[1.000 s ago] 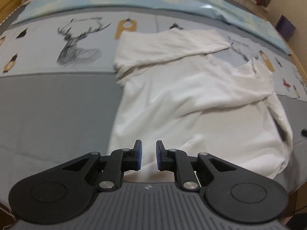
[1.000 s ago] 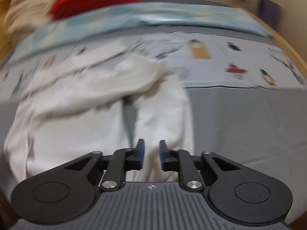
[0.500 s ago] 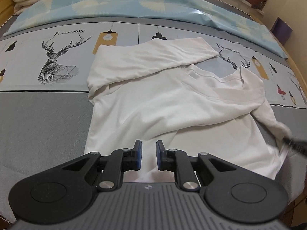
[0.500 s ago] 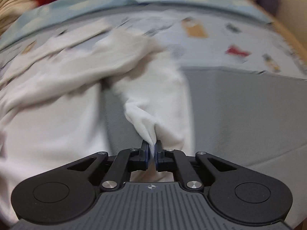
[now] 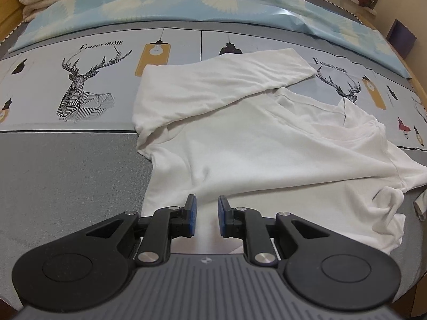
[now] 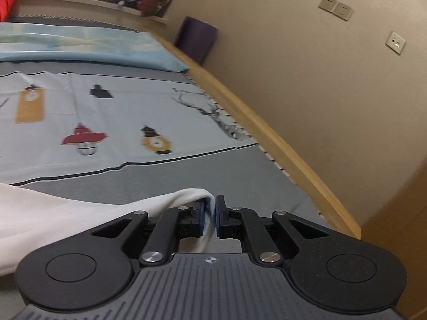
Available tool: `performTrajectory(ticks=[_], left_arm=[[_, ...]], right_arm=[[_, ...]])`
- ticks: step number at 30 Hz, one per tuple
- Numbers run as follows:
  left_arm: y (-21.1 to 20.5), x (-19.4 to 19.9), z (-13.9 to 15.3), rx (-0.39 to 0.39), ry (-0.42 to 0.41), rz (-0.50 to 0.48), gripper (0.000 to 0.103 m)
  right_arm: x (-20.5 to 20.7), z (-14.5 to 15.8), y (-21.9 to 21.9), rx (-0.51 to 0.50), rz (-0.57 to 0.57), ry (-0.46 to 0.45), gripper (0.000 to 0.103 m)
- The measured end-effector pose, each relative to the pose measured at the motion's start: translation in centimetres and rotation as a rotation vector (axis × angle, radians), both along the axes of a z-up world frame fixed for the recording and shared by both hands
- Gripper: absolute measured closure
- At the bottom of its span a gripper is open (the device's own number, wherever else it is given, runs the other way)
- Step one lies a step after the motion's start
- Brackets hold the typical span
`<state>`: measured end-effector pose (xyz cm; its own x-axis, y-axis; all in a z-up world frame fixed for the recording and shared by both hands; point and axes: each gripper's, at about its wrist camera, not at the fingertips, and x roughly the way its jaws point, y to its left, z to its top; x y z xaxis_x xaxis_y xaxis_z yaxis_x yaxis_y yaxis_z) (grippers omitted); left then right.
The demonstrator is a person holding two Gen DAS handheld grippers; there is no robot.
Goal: Fold small clothes
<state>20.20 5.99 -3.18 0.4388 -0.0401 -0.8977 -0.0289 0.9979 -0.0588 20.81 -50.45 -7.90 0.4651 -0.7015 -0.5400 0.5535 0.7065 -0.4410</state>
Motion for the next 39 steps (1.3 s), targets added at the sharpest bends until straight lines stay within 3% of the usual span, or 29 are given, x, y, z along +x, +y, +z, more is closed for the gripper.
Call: performTrajectory(ticks=[5, 10, 15, 19, 23, 25, 27, 29, 34, 39], left_arm=[[0.8, 0.4, 0.2, -0.045, -0.023, 0.015, 0.081], [1.5, 1.4, 1.3, -0.093, -0.093, 0.056, 0.081], [1.1, 2.5, 1.7, -0.103, -0.148, 0.067, 0.081], [0.5, 3.0, 1.5, -0.082, -0.163, 0.054, 0.081], [-0.1, 3.3, 1.2, -0.086, -0.167, 0.024, 0.081], [-0.7, 3.7, 1.0, -0.090, -0.174, 0.000, 0.081], [-1.4, 4.5, 0.6, -0.093, -0.181, -0.024, 0.081], [-2.4, 5.7, -0.2, -0.097, -0.174, -0.038, 0.081], [-5.6, 9.1, -1.7, -0.091, -0.207, -0.104, 0.081], [-8.6, 12.9, -3.7, -0.035, -0.255, -0.133, 0.080]], right_arm=[[-0.1, 0.5, -0.7, 0.086, -0.041, -0.050, 0.086], [-0.9, 4.6, 1.0, 0.129, -0.136, -0.213, 0.063], [-1.1, 10.7, 5.0, 0.171, -0.082, -0.364, 0.059], [-0.8, 13.5, 6.5, 0.125, -0.106, -0.479, 0.045], [-0.4, 10.6, 3.7, 0.158, -0.279, -0.441, 0.045], [-0.6, 9.0, 0.9, 0.249, -0.451, -0.388, 0.045], [-1.4, 8.6, -1.2, 0.307, -0.553, -0.424, 0.045], [-1.1, 8.3, -2.7, 0.325, -0.568, -0.416, 0.045], [-1.8, 4.4, -7.0, 0.532, -0.695, -0.314, 0.049], [-0.9, 5.9, -6.0, 0.482, -0.592, -0.354, 0.052]])
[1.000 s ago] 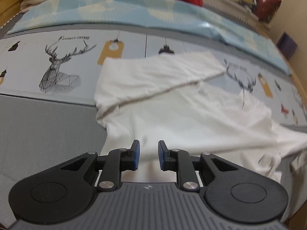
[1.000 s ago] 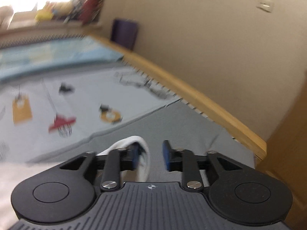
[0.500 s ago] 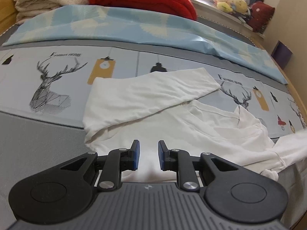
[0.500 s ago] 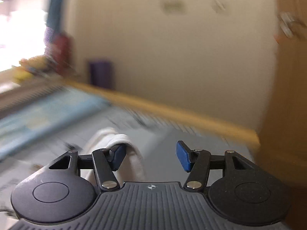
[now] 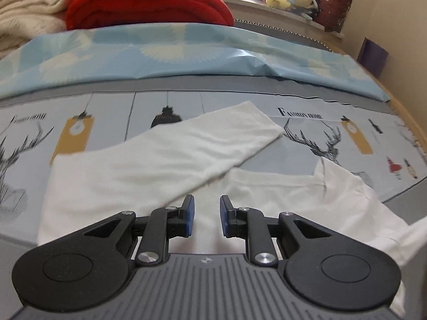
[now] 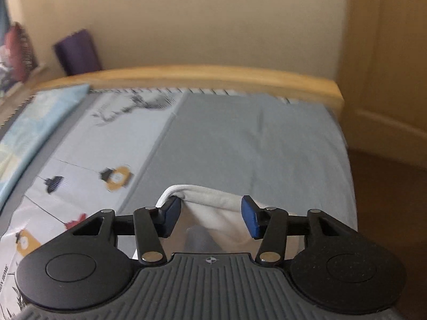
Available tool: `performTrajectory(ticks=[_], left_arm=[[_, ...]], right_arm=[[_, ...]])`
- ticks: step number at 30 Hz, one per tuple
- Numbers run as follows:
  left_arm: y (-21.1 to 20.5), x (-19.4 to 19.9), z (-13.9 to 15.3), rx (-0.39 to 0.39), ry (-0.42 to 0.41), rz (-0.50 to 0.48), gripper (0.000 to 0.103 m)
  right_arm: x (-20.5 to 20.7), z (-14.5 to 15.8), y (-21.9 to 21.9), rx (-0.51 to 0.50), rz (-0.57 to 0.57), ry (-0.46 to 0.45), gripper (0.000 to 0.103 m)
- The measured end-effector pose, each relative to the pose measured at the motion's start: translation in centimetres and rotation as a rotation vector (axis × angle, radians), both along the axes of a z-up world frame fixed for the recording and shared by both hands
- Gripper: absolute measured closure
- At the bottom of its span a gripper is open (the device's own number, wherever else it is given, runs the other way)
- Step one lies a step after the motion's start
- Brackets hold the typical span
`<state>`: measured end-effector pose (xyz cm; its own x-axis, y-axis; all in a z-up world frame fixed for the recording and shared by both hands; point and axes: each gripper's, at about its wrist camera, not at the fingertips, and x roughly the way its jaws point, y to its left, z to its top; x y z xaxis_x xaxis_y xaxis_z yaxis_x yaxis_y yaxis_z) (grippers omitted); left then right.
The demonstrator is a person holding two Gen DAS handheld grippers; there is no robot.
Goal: Fold small clothes
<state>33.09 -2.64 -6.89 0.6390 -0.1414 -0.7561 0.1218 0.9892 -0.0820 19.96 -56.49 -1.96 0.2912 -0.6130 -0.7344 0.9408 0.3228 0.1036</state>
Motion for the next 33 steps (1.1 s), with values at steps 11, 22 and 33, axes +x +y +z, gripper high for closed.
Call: performTrajectory(ticks=[11, 22, 33], left_arm=[[-2.0, 4.5, -4.0, 0.098, -0.007, -0.005, 0.067], [1.9, 4.5, -2.7, 0.108, -0.017, 0.066, 0.103], [27.0, -0.3, 3.0, 0.003, -0.037, 0.784, 0.103]], right_arm=[[-3.3, 1.5, -5.3, -0.210, -0.203, -0.011, 0.043], [8.0, -2.7, 9.5, 0.204, 0.835, -0.103, 0.043], [13.2, -10.0, 23.0, 0.196, 1.094, 0.235, 0.043]])
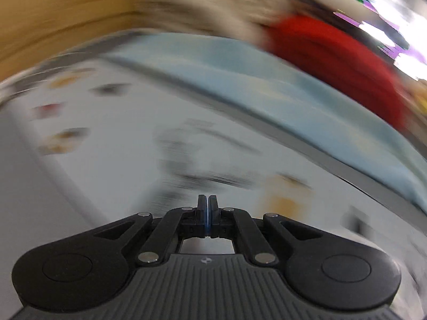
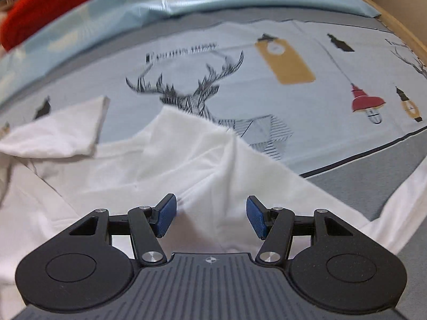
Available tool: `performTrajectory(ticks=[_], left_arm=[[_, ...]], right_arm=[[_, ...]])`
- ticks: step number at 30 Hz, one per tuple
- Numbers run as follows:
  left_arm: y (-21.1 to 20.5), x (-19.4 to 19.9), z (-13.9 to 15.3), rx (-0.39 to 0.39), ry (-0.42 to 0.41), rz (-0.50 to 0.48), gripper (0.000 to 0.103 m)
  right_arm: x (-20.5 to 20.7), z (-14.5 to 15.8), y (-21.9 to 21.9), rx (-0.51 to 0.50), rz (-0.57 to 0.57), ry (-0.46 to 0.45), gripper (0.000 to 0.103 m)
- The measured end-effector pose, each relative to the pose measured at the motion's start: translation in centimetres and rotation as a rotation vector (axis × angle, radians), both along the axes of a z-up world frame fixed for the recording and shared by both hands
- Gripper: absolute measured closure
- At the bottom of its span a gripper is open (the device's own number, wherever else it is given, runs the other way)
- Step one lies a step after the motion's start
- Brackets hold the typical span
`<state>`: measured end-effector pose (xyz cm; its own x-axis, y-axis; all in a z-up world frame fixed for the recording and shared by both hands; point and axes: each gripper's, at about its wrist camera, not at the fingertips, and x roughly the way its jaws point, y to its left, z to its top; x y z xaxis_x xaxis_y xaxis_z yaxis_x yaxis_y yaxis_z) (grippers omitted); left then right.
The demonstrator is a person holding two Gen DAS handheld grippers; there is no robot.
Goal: Fold small clothes
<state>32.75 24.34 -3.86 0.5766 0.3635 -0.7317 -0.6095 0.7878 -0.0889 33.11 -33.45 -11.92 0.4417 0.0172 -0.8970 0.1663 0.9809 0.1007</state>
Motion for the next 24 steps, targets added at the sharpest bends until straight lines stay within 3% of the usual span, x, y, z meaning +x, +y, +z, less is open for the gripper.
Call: performTrajectory(ticks=[2, 4, 7, 9, 13, 16, 22, 24], left_arm=[[2.9, -1.2, 0.3, -0.034, -0.030, 0.031, 0.103], [2.6, -0.5, 0.4, -0.154, -0.066, -0.132, 0.103], [-3.9, 1.2, 1.0, -0.120, -0.093, -0.449, 0.102], [-8.2, 1.9, 0.7, -0.112, -0.107, -0.605, 0.100], [-15.3, 1.8, -0.7, -0.082, -0.114, -0.784, 0.092], [-18.7, 2.3, -2.4, -0.020, -0.090, -0.835, 0.070], [-22.5, 4.6, -5.4, 0.140, 0.010, -0.826, 0.068], [-22.8, 5.0, -6.0, 0.182, 0.021, -0.809, 0.073]], right_arm=[[0.0, -0.6, 0.5, -0.032, -0.018, 0.023, 0.043], [-0.2, -0.8, 0.5, -0.046, -0.031, 0.024, 0.041], [0.0, -0.8, 0.7, -0.061, -0.054, 0.020, 0.041], [0.0, -0.7, 0.3, -0.041, -0.095, 0.020, 0.041], [-0.1, -0.6, -0.2, -0.043, -0.134, 0.008, 0.041], [-0.2, -0.5, -0.7, -0.033, -0.134, 0.009, 0.041], [-0.2, -0.8, -1.0, -0.020, -0.103, 0.026, 0.040], [0.0, -0.9, -1.0, -0.021, -0.094, 0.030, 0.039]])
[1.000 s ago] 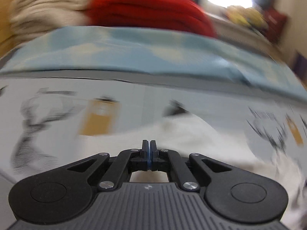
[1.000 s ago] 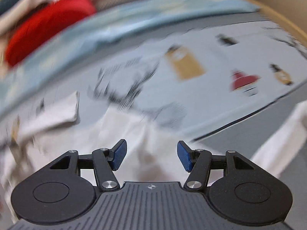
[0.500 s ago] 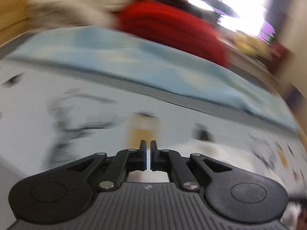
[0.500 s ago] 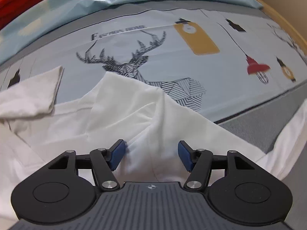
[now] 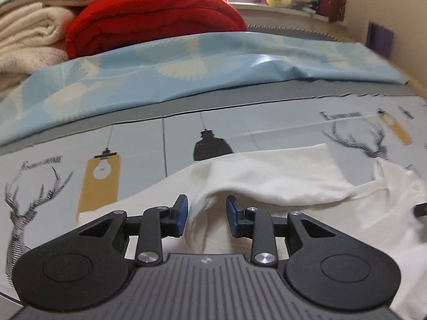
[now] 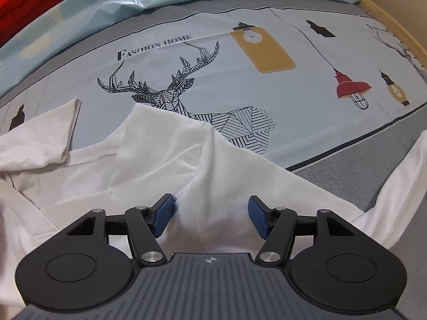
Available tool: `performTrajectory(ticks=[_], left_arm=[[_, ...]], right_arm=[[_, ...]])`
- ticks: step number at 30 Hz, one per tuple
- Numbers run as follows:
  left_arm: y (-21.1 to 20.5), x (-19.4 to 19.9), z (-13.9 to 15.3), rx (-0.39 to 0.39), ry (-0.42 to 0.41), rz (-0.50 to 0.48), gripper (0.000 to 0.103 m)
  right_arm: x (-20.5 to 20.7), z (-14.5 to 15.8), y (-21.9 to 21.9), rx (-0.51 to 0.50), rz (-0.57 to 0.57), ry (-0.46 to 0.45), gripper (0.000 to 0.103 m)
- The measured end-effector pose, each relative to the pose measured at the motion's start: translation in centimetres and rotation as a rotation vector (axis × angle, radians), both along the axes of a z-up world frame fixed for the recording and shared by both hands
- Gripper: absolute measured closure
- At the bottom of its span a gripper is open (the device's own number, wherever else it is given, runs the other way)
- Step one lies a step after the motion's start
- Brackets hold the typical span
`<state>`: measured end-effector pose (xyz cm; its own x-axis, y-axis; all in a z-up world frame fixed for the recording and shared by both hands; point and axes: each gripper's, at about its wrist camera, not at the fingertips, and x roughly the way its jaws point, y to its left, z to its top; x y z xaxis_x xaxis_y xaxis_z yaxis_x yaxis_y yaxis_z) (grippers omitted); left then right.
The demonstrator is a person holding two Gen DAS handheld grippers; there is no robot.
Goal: Fold small clothes
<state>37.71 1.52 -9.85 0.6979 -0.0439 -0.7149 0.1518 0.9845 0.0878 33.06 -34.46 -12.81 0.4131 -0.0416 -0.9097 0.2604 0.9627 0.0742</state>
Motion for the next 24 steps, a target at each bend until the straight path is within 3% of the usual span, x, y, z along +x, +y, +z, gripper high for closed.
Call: performTrajectory(ticks=[1, 2, 5, 7, 11, 13, 15, 17, 19, 21, 23, 24], left_arm=[[0.4, 0.3, 0.0, -0.003, -0.004, 0.014, 0.087], [1.0, 0.5, 0.2, -0.014, 0.002, 0.029, 0.093], [3.6, 0.5, 1.9, -0.041, -0.025, 0.124, 0.096], [6.8, 0.4, 3.5, -0.059, -0.052, 0.248, 0.096], [17.8, -1.7, 5.8, -0.120, -0.096, 0.701, 0.095], [24.9, -4.8, 6.1, -0.118, -0.093, 1.060, 0.090], [30.3, -8.3, 5.4, -0.132, -0.020, 1.367, 0.082], [33.2, -11.2, 4.2, -0.225, 0.059, 1.529, 0.080], [32.4, -11.2, 4.4, -0.223, 0.082, 1.506, 0.079], [29.4, -10.0, 5.6, -0.192, 0.039, 1.398, 0.073], [25.4, -8.2, 6.5, -0.217, -0.010, 1.197, 0.052], [23.1, -7.0, 6.5, -0.259, -0.016, 1.048, 0.052]], right_arm=[[0.1, 0.0, 0.0, 0.001, 0.002, 0.003, 0.039], [0.2, -0.1, 0.0, 0.001, 0.006, 0.006, 0.039], [0.6, -0.1, 0.1, -0.002, 0.012, 0.009, 0.038], [0.7, -0.1, 0.2, -0.007, 0.015, 0.010, 0.038], [0.8, -0.1, 0.5, -0.022, 0.019, 0.009, 0.037], [0.8, -0.1, 0.6, -0.027, 0.018, 0.008, 0.036], [0.8, -0.1, 0.7, -0.031, 0.018, 0.007, 0.036], [0.9, -0.1, 0.7, -0.033, 0.021, 0.005, 0.036], [0.8, -0.1, 0.6, -0.029, 0.020, 0.004, 0.035], [0.8, -0.1, 0.5, -0.026, 0.014, 0.002, 0.035], [0.7, 0.0, 0.5, -0.027, 0.008, -0.001, 0.035], [0.7, 0.0, 0.6, -0.030, 0.006, -0.003, 0.036]])
